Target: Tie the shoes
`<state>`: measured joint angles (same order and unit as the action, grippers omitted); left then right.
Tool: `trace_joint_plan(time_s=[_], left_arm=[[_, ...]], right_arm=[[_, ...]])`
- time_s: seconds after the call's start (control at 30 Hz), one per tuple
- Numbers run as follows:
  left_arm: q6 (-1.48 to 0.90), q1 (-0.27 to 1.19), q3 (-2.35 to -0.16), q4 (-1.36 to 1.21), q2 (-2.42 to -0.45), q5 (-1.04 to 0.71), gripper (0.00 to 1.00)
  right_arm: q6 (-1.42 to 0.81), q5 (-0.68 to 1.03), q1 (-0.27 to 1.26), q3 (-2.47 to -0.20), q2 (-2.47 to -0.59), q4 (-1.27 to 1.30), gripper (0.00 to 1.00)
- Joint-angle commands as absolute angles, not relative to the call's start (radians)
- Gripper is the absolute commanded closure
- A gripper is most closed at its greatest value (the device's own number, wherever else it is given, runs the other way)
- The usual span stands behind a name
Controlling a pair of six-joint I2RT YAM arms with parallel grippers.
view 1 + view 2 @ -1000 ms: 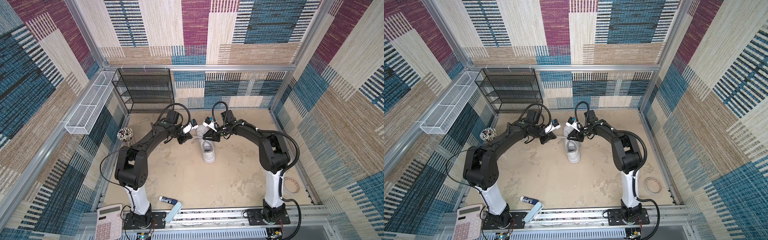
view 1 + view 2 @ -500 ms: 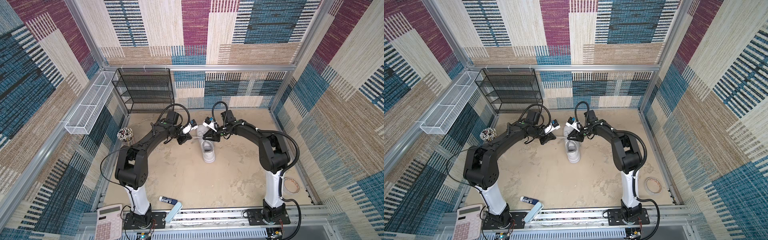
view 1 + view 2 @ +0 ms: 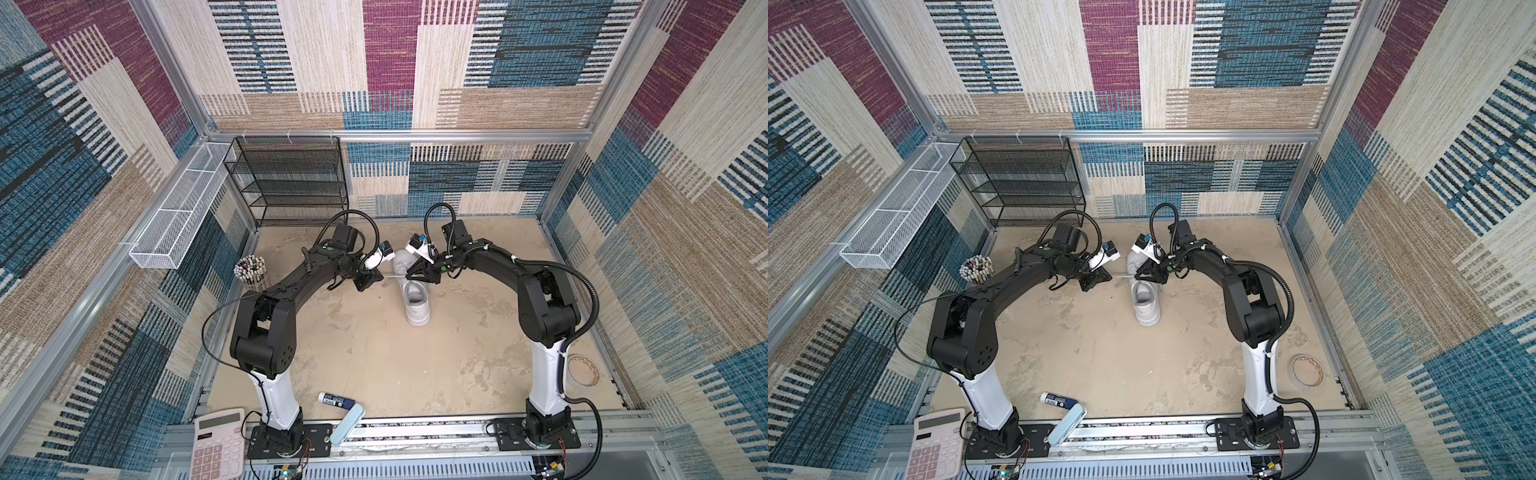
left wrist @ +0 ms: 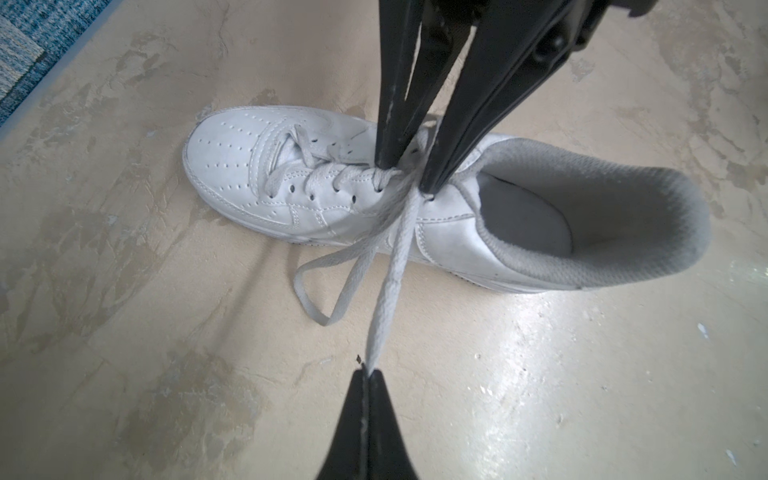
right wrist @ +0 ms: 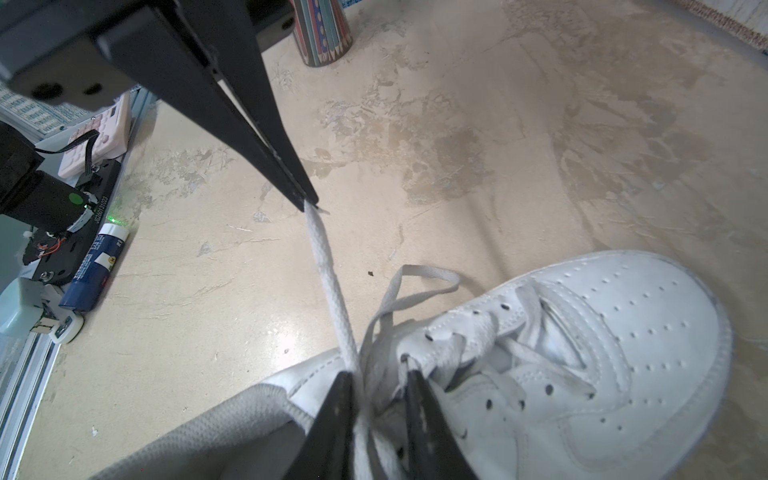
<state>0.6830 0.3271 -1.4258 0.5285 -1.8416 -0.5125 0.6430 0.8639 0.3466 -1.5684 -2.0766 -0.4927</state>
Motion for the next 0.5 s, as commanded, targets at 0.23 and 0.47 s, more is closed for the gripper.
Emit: trace_joint_plan(time_s=[0.23, 0.47], left_arm=[[0.659, 0.342, -1.437, 0.523, -1.854, -0.511, 1.0], [0.647, 0.361, -1.432, 0.528, -1.877, -0.507, 1.0]], right_arm=[[0.649, 0.753, 0.344, -1.57, -2.089, -0.495, 0.71], [0.64, 0.76, 0.344, -1.588, -2.083, -0.498, 0.66]])
